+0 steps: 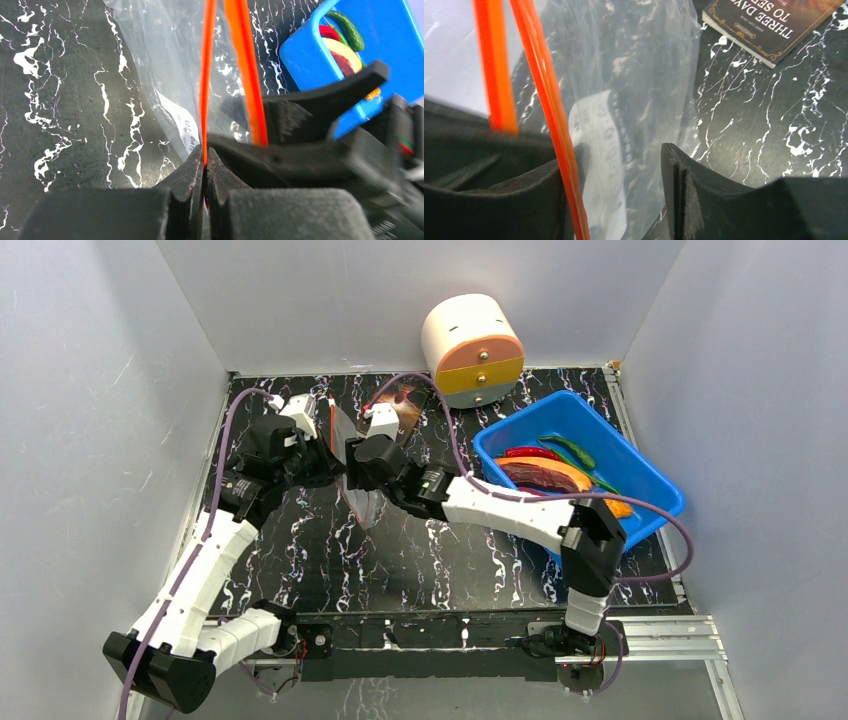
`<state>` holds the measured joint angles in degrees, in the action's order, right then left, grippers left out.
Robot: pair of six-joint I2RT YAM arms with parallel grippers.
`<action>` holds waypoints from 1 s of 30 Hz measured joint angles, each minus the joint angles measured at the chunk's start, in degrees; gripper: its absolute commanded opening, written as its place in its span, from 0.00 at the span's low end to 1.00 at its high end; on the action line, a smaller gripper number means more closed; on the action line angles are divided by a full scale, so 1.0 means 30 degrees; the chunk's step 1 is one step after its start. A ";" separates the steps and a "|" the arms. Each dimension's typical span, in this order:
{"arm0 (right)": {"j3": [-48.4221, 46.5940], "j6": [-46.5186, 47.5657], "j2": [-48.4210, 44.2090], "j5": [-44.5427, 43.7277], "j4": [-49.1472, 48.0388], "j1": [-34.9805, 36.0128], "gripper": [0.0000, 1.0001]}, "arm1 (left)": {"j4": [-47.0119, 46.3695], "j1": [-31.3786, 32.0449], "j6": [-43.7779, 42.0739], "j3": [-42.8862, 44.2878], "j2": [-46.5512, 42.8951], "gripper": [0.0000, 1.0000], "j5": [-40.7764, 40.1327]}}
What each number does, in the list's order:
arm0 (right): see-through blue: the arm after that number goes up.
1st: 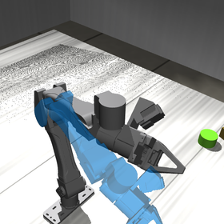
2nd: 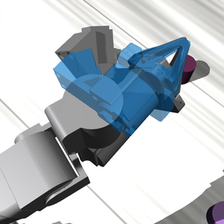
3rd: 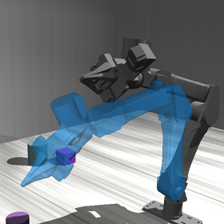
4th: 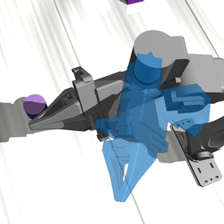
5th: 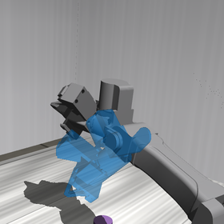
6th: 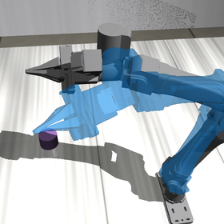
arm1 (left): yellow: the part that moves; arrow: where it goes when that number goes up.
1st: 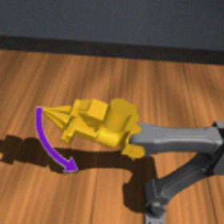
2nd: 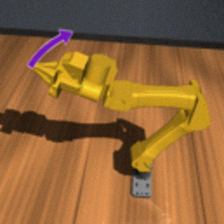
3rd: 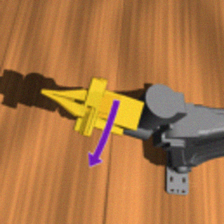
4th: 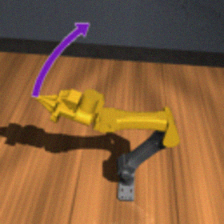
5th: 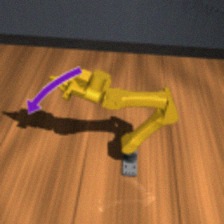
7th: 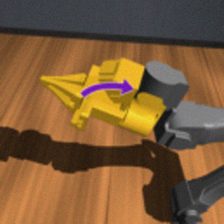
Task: Place the food in the zip-top bag and seal the zipper
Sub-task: Open the zipper of the food storage bag.
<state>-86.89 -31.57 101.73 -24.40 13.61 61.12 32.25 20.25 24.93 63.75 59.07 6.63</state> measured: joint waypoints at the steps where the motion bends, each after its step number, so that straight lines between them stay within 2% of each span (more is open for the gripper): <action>1: -0.0321 0.0175 0.0437 -0.0393 0.0102 -0.0058 0.33 | 0.0124 0.0015 -0.0036 0.0007 0.0000 0.00 0.0000; 5: -0.0386 0.0736 0.1049 -0.2011 0.0947 -0.0444 0.19 | 0.1902 0.0073 -0.0532 0.0831 0.0335 0.00 -0.1115; 10: 0.2739 -0.0015 -0.0561 -0.2608 0.0372 -0.2244 0.15 | 0.5085 0.0087 -0.1450 0.3840 0.1719 0.00 -0.5202; 13: 0.4430 -0.1027 -0.1413 -0.1515 -0.0474 -0.2732 0.15 | 0.5712 0.0568 -0.1647 0.4801 0.2149 0.00 -0.5727; 16: 0.4911 -0.1872 -0.1406 -0.0233 -0.0772 -0.2382 0.20 | 0.6215 0.0495 -0.1989 0.5013 0.2164 0.00 -0.6084; 21: 0.5187 -0.2193 -0.1348 0.2193 -0.1042 -0.2630 0.34 | 0.6113 0.0313 -0.2834 0.4998 0.2157 0.00 -0.5064; 25: 0.5180 -0.1778 -0.1370 0.4175 -0.1297 -0.2827 0.43 | 0.5348 0.0204 -0.3031 0.4306 0.1989 0.00 -0.3891; 30: 0.4597 -0.0306 -0.1545 0.6295 -0.0488 -0.2907 0.51 | 0.4641 0.0182 -0.3031 0.2914 0.1843 0.00 -0.2812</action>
<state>-73.10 -32.49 97.10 -5.52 12.14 52.40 46.17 20.80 15.84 72.49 64.60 -1.80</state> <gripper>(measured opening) 0.473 0.007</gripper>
